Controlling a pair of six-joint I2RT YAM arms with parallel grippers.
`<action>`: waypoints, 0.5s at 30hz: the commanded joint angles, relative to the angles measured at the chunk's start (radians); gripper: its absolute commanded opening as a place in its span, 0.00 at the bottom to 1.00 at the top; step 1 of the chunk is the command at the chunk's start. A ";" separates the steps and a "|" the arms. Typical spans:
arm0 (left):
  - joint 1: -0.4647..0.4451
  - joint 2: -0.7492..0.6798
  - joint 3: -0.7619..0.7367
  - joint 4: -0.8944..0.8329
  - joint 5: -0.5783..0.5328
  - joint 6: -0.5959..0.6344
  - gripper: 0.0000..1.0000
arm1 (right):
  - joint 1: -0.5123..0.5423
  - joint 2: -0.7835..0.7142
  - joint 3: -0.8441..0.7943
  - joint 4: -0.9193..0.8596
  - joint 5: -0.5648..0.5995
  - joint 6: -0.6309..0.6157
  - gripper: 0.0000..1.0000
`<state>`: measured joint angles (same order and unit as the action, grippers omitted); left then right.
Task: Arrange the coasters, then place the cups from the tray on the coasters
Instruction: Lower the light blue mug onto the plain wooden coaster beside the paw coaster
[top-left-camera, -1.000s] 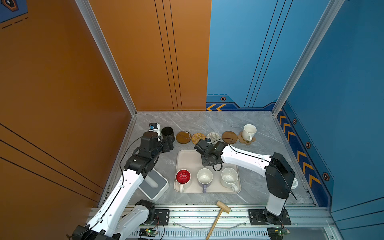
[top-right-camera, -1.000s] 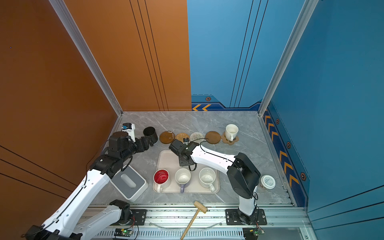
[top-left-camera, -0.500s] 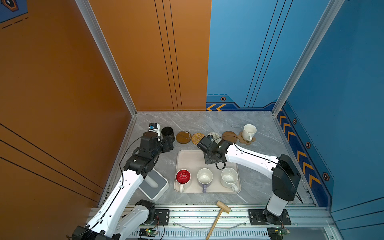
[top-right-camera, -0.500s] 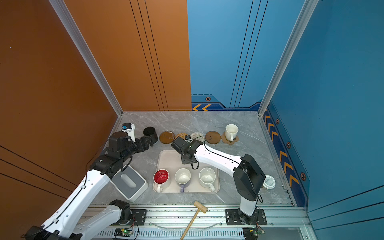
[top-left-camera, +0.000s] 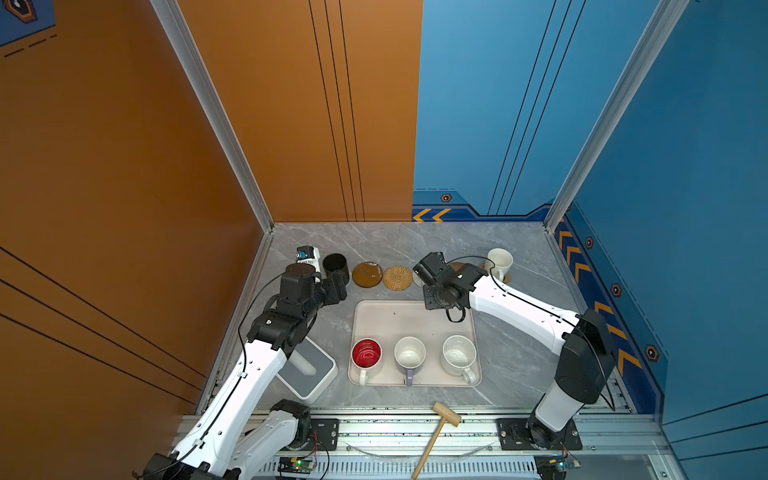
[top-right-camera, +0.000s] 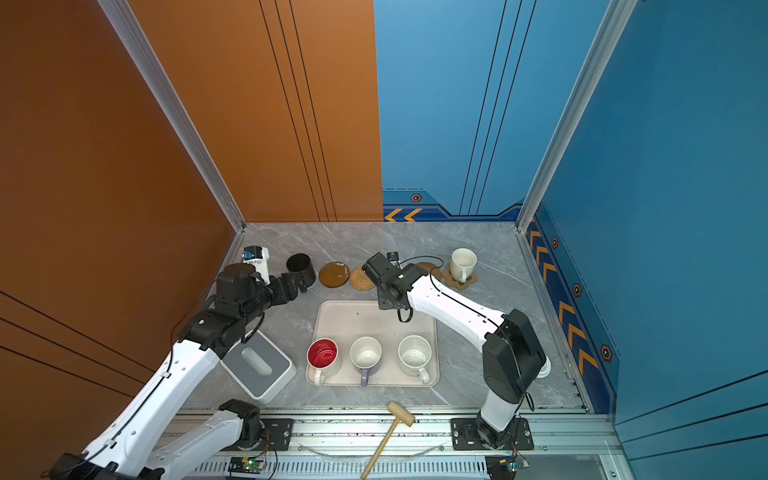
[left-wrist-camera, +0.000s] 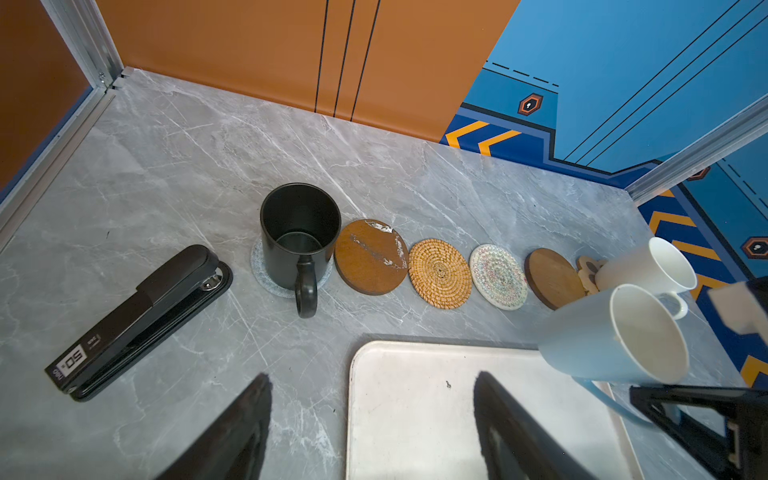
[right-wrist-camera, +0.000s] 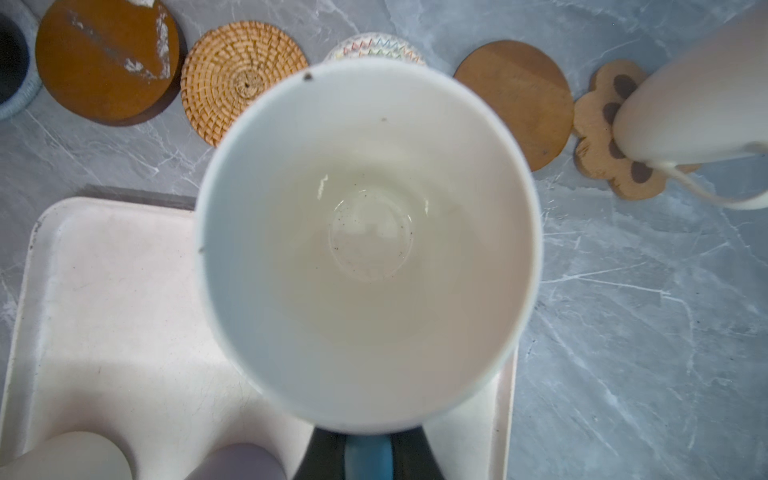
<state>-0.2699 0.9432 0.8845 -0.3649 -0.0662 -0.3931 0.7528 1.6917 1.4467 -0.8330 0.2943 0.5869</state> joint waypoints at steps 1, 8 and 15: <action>-0.011 -0.013 0.000 -0.022 -0.012 -0.019 0.77 | -0.043 -0.046 0.041 -0.003 0.063 -0.047 0.00; -0.014 -0.007 0.012 -0.022 -0.010 -0.038 0.77 | -0.140 -0.034 0.059 0.000 0.041 -0.104 0.00; -0.022 0.009 0.016 -0.022 -0.038 -0.055 0.77 | -0.240 0.011 0.072 0.043 -0.011 -0.154 0.00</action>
<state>-0.2802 0.9447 0.8848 -0.3668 -0.0750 -0.4313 0.5423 1.6852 1.4700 -0.8375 0.2836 0.4732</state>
